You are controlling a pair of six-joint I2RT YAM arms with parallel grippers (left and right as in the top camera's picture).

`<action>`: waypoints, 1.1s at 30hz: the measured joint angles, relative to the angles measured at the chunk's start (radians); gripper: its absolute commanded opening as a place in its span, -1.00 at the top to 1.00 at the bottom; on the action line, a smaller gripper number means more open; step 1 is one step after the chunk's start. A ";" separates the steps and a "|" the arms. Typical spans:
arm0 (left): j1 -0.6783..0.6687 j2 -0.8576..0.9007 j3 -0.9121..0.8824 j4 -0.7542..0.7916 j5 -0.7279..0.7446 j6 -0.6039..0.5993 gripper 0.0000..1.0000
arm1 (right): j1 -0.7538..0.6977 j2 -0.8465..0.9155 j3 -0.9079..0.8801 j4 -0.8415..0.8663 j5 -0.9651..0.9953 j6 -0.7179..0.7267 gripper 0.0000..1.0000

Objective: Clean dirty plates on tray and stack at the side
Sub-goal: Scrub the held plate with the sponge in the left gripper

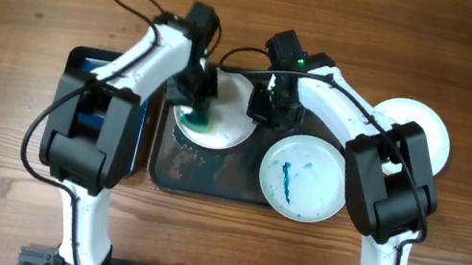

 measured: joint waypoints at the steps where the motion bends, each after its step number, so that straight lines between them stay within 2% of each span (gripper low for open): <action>1: -0.015 -0.008 -0.030 0.029 -0.008 0.000 0.92 | 0.000 0.000 0.000 0.000 0.000 -0.003 0.91; 6: -0.054 -0.053 -0.110 0.118 -0.028 0.005 0.92 | -0.002 0.000 -0.001 -0.001 0.000 -0.017 0.91; 8: -0.052 -0.054 -0.116 0.148 0.035 0.045 0.92 | -0.003 0.000 -0.001 0.000 0.000 -0.019 0.91; 11: -0.066 -0.038 -0.117 0.222 0.263 0.151 0.92 | -0.004 0.000 -0.001 0.000 -0.001 -0.022 0.91; 13: -0.079 -0.027 -0.117 0.257 0.339 0.179 0.92 | -0.004 0.000 -0.001 0.000 -0.001 -0.022 0.91; 15: -0.081 -0.023 -0.117 0.286 0.352 0.178 0.92 | -0.005 0.000 -0.001 0.004 0.000 -0.022 0.91; 18: -0.085 -0.024 -0.116 0.328 0.242 0.095 0.92 | -0.006 0.000 -0.001 0.023 0.000 -0.022 0.91; 22: -0.104 -0.024 -0.111 0.441 -0.033 -0.022 0.92 | -0.009 0.001 -0.001 0.029 0.000 -0.022 0.91; 24: -0.108 -0.027 -0.101 0.396 -0.208 -0.098 0.92 | -0.009 0.001 -0.001 0.030 -0.001 -0.022 0.92; 27: -0.097 -0.029 -0.080 0.205 -0.425 -0.218 0.92 | -0.006 0.001 -0.001 0.034 -0.001 -0.023 0.91; 30: -0.081 -0.030 -0.076 0.061 -0.434 -0.264 0.92 | 0.002 0.002 -0.001 0.036 -0.012 -0.029 0.91; 32: -0.073 -0.031 -0.075 0.017 -0.365 -0.253 0.92 | 0.007 0.003 -0.001 0.032 -0.012 -0.038 0.91; 33: -0.061 -0.034 -0.075 0.015 -0.288 -0.211 0.92 | 0.006 0.003 -0.001 0.029 -0.012 -0.042 0.91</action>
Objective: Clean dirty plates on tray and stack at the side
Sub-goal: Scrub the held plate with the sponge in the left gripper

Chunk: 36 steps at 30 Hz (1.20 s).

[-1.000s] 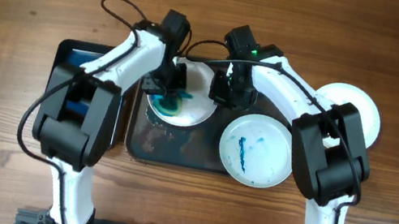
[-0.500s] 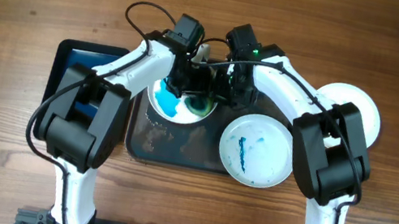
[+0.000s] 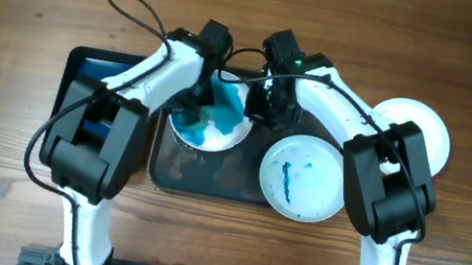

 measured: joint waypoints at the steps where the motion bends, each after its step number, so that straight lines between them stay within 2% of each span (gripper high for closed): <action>1: 0.018 -0.003 0.000 0.011 0.132 0.089 0.92 | -0.001 0.000 0.000 -0.004 0.001 -0.003 0.91; 5: 0.018 0.006 -0.018 0.101 0.624 0.360 0.92 | -0.005 0.000 0.000 -0.008 0.000 -0.007 0.91; 7: -0.003 0.016 -0.025 0.190 0.688 0.413 0.92 | -0.005 0.000 0.000 -0.008 0.000 -0.007 0.91; 8: -0.005 0.016 -0.027 0.215 0.668 0.420 0.92 | -0.005 0.000 0.000 -0.008 0.000 -0.007 0.91; 11: -0.007 0.015 -0.026 0.278 0.466 0.369 0.92 | -0.005 0.000 0.000 0.006 0.000 -0.005 0.91; 14: -0.020 0.000 -0.013 0.259 0.175 0.197 0.92 | -0.005 0.002 0.000 0.018 -0.001 -0.002 0.91; 18: 0.015 -0.002 0.000 0.091 -0.028 -0.038 0.92 | 0.004 0.004 0.000 0.013 -0.015 -0.003 0.91; 20: 0.028 -0.002 0.002 0.032 -0.037 -0.089 0.92 | 0.004 0.004 0.000 0.014 -0.016 -0.003 0.92; 22: 0.036 -0.002 0.003 -0.019 0.015 -0.097 0.92 | 0.004 0.004 0.000 0.012 -0.015 -0.005 0.91; 25: 0.058 -0.002 0.002 -0.016 0.216 0.023 0.92 | 0.000 0.004 0.000 0.001 -0.015 -0.008 0.91; 27: 0.055 -0.001 -0.008 0.039 0.425 0.142 0.92 | -0.002 0.004 0.000 -0.002 -0.015 -0.011 0.91; 29: 0.027 0.002 -0.019 0.106 0.516 0.200 0.92 | -0.002 0.004 0.000 -0.002 -0.014 -0.011 0.91; 33: -0.014 0.013 -0.024 0.258 0.485 0.245 0.92 | -0.006 0.004 0.000 0.005 -0.010 -0.006 0.92; 36: -0.014 0.014 -0.022 0.283 0.390 0.227 0.92 | -0.011 0.004 0.000 0.019 -0.009 -0.006 0.91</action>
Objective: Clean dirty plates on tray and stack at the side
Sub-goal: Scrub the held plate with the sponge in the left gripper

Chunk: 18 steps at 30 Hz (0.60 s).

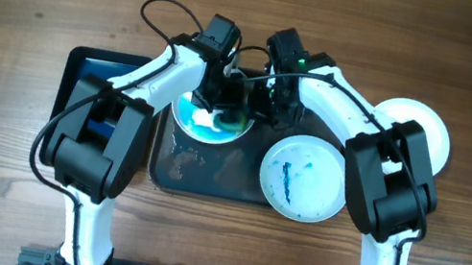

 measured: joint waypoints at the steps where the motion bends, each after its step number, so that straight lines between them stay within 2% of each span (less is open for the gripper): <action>1: 0.000 -0.001 0.009 -0.026 -0.072 -0.047 0.92 | 0.002 0.001 0.000 0.005 -0.002 0.001 0.92; 3: 0.024 -0.003 0.026 -0.101 -0.216 -0.151 0.92 | 0.011 0.002 0.000 0.006 -0.010 0.003 0.91; 6: 0.104 -0.005 0.034 -0.203 -0.304 -0.261 0.92 | 0.019 0.002 0.000 0.005 -0.014 0.003 0.91; 7: 0.139 -0.005 0.035 -0.233 -0.286 -0.284 0.92 | 0.019 0.002 0.000 0.005 -0.014 0.003 0.91; 9: 0.160 -0.005 0.035 -0.249 -0.224 -0.286 0.92 | 0.019 0.002 0.000 0.005 -0.015 0.003 0.92; 11: 0.182 -0.004 0.034 -0.267 -0.101 -0.229 0.92 | 0.016 0.002 0.000 -0.003 -0.015 0.002 0.91; 14: 0.192 0.008 0.024 -0.287 0.150 -0.123 0.92 | 0.014 0.002 0.000 -0.009 -0.018 -0.005 0.92; 18: 0.194 0.012 0.106 -0.414 0.304 -0.081 0.92 | 0.011 0.002 0.000 -0.010 -0.025 -0.017 0.91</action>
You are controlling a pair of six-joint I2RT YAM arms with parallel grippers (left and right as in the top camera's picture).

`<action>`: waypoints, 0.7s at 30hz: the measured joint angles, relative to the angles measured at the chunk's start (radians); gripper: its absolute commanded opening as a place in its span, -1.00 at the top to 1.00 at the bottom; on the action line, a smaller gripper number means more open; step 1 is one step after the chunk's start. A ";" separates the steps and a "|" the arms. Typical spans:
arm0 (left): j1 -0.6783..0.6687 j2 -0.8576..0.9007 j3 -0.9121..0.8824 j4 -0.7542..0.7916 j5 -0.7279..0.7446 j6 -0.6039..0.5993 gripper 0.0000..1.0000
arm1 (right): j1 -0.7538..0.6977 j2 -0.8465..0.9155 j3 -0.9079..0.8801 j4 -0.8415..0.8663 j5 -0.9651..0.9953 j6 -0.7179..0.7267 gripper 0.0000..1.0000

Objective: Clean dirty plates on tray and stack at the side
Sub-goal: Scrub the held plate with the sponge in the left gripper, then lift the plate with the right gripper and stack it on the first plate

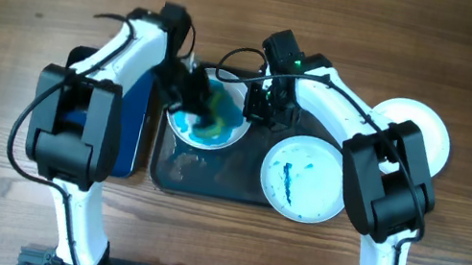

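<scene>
A white plate [186,126] smeared with blue lies at the back of the dark tray [209,175]. My left gripper [198,97] reaches in from the left, shut on a yellow-green sponge [217,113] that presses on the plate's middle. At the plate's right rim my right gripper [255,109] appears shut on the edge, its fingertips hidden under the wrist. A second white plate [303,178] with a blue streak lies on the tray's right end. A clean white plate [427,127] rests on the table at the far right.
A blue bin [130,124] sits against the tray's left side, partly under my left arm. Wet smears mark the tray's floor in front of the plate. Bare wooden table surrounds the tray.
My left arm has swung to the left, so its wrist now sits over the plate's left side. The sponge moved from the plate's upper right to its middle. The right arm has not moved.
The sponge was first at the plate's left, over a small blue-green patch. Then it was higher and blue covered much of the plate. Then it was at the upper right, and now in the middle. The right gripper stayed at the plate's right rim throughout.
</scene>
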 measured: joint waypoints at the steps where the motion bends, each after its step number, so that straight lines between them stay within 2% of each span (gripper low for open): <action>1: 0.009 -0.002 0.052 -0.024 0.010 0.006 0.92 | 0.000 0.000 0.000 0.000 0.000 0.000 0.91; 2: 0.022 -0.008 0.103 -0.036 0.010 0.010 0.92 | 0.000 0.000 0.000 0.000 0.000 -0.003 0.91; 5: 0.085 -0.054 0.243 -0.057 -0.051 0.013 0.92 | 0.000 0.000 0.000 0.006 0.000 -0.006 0.71; 8: 0.141 -0.098 0.268 -0.060 -0.130 0.013 0.92 | 0.000 0.000 -0.002 0.055 0.001 -0.010 0.55; 9: 0.144 -0.098 0.268 -0.062 -0.153 0.013 0.92 | 0.000 0.000 -0.002 0.060 0.001 -0.011 0.60; 10: 0.144 -0.097 0.267 -0.062 -0.177 0.013 0.92 | 0.001 0.000 -0.003 0.063 0.001 -0.011 0.92; 17: 0.140 -0.097 0.267 -0.039 -0.269 0.013 0.92 | 0.003 -0.003 -0.002 0.015 0.026 -0.023 0.91; 21: 0.140 -0.097 0.267 -0.038 -0.296 0.013 0.92 | 0.011 -0.071 -0.002 -0.081 0.208 -0.042 0.91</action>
